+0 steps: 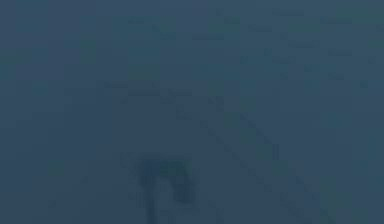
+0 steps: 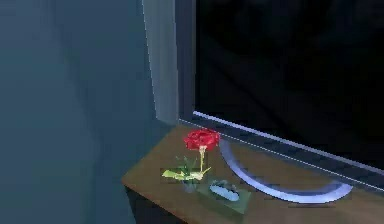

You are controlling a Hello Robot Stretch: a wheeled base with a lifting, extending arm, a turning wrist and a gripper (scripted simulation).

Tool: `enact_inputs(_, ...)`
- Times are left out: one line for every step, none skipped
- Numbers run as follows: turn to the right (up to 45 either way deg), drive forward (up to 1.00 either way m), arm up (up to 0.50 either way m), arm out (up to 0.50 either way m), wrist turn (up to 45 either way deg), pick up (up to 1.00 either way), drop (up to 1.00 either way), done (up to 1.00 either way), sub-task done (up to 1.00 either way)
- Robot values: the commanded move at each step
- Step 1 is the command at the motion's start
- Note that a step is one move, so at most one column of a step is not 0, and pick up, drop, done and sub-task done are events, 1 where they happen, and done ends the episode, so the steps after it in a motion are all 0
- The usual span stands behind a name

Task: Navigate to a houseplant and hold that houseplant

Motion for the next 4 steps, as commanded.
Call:
enact_inputs(-45.0, 0.00, 0.00, 0.00, 0.0, 0.00, 0.00, 0.00, 0.00)
enact_inputs(-21.0, 0.00, 0.00, 0.00, 0.0, 0.00, 0.00, 0.00, 0.00)
enact_inputs(0.0, 0.20, 0.00, 0.00, 0.0, 0.00, 0.00, 0.00, 0.00)
enact_inputs(45.0, 0.00, 0.00, 0.00, 0.0, 0.00, 0.00, 0.00, 0.00)
